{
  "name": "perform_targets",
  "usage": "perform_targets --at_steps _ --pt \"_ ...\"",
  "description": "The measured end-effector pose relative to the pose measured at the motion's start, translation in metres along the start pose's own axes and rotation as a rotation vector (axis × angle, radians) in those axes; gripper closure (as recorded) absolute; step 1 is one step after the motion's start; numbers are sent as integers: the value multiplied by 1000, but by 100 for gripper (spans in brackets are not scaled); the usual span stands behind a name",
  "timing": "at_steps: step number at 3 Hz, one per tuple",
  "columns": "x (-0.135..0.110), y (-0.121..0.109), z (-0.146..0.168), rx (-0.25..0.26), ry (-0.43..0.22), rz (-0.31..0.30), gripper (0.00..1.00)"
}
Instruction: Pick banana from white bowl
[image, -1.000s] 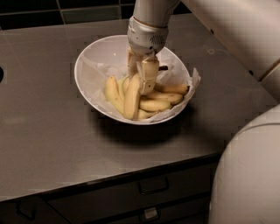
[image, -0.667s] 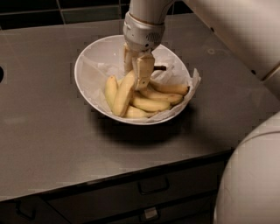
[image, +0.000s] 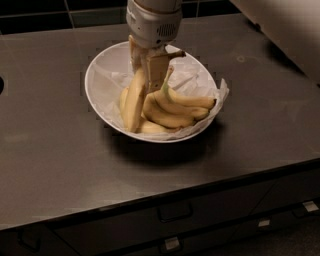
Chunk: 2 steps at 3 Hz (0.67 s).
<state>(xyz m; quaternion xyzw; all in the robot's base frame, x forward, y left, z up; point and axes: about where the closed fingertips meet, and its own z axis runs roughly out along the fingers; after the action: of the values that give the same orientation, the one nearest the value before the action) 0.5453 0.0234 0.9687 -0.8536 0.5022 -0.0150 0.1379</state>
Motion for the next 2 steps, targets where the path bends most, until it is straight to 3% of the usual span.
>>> perform_targets --at_steps 1,2 --pt "-7 14 -21 89 -18 -40 100" --pt "2 54 -42 213 -80 -72 100"
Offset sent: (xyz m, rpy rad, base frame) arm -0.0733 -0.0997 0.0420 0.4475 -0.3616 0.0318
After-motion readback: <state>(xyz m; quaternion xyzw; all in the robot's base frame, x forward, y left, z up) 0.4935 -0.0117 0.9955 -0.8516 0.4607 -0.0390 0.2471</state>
